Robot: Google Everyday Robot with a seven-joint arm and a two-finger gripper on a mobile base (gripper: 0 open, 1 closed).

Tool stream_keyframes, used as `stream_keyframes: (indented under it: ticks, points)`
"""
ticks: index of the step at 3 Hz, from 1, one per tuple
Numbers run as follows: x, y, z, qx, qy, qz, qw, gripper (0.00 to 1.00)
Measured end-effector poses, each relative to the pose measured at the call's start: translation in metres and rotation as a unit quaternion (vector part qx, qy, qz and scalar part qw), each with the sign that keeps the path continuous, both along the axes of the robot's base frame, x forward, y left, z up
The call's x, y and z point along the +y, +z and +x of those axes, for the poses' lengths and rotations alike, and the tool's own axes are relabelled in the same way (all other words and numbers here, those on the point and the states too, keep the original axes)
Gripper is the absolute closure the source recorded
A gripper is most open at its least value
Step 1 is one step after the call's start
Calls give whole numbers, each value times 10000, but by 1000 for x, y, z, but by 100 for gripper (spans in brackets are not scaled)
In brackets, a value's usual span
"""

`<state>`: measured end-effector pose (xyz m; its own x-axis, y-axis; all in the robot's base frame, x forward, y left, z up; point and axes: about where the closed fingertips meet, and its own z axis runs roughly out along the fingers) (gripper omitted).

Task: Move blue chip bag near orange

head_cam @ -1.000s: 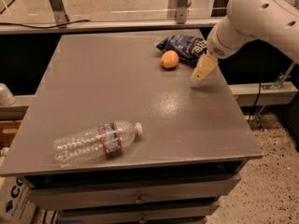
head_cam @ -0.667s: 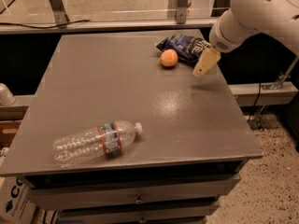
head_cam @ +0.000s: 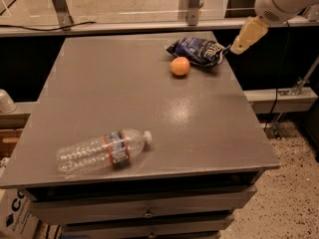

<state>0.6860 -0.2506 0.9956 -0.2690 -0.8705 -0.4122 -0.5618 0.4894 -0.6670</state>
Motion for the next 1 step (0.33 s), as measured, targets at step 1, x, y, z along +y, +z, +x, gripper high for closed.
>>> stream_keyframes:
  ticks: [1]
  points:
    - [-1, 4, -1, -30, -8, -7, 10000, 0]
